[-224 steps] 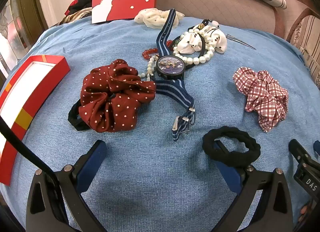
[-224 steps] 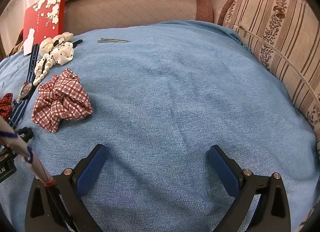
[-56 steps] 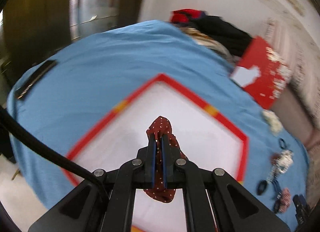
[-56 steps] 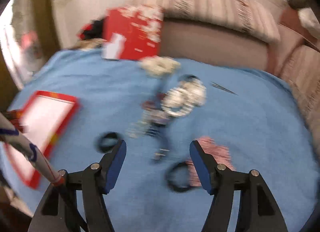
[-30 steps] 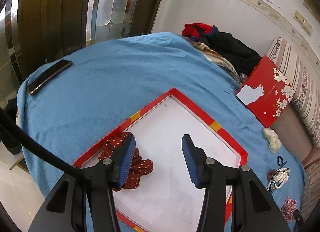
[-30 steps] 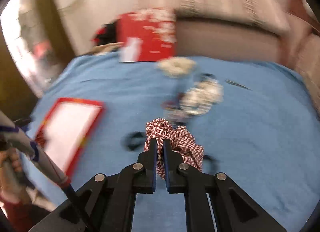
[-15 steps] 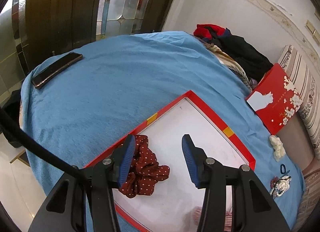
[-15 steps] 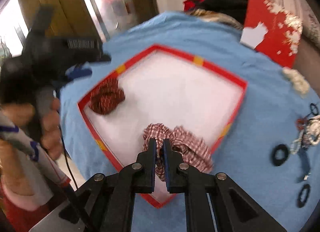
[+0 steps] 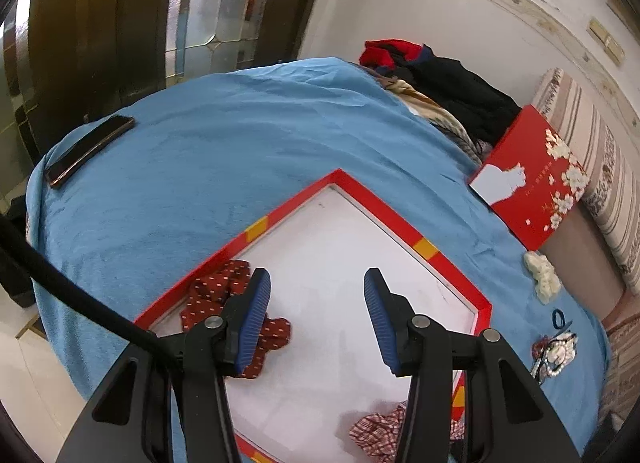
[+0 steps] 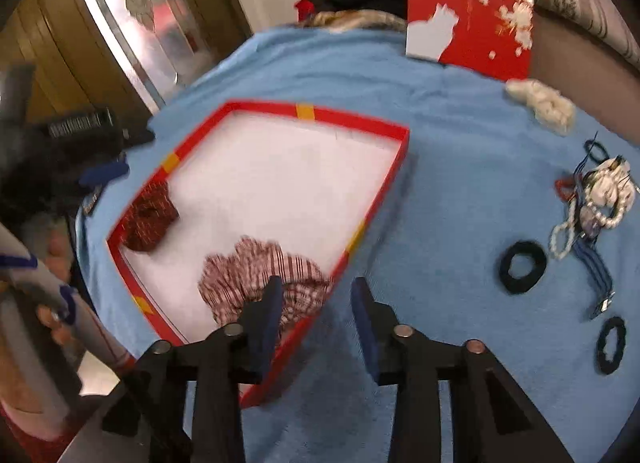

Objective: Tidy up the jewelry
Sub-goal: 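Carry both scrunchies into the red-rimmed box and open both grippers, then grasp a black hair tie with left gripper while right grasps black braided tie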

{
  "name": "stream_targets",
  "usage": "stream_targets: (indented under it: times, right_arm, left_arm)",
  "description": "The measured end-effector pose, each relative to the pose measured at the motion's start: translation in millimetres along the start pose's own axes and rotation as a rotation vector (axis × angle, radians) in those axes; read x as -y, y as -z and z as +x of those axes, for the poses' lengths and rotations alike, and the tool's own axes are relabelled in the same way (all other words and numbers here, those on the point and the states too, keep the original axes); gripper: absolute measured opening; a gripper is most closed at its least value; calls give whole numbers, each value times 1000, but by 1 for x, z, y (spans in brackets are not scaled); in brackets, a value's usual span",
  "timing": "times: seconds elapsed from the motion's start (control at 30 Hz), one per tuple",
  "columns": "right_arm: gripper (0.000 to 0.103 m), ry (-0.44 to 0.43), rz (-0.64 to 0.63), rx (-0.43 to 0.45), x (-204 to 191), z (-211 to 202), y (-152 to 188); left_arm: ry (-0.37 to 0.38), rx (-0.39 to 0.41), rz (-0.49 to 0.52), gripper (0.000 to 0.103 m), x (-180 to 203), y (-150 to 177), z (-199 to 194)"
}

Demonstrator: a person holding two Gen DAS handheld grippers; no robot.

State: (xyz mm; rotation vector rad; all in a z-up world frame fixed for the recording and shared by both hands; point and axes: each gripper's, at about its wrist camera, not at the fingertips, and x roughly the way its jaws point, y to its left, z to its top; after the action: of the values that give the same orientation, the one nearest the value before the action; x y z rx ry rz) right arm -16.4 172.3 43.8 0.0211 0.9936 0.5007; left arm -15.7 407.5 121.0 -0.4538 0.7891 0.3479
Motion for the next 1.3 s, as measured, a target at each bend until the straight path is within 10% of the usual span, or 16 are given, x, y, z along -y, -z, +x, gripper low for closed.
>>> stream_targets:
  times: [0.53,0.67,1.03,1.3]
  right_arm:
    - [21,53,-81,-26,-17,17,20]
    - [42,-6,-22,21,0,-8,21]
    - [51,227,241,150,186,-106,48]
    - [51,240,341,103,263,-96,82]
  left_arm:
    - [106,-10,95,51,65,8,3]
    - [138,0,123,53,82,11,0]
    - [388,-153,403,53,175,76,6]
    - [390,-316,494,53,222,134,48]
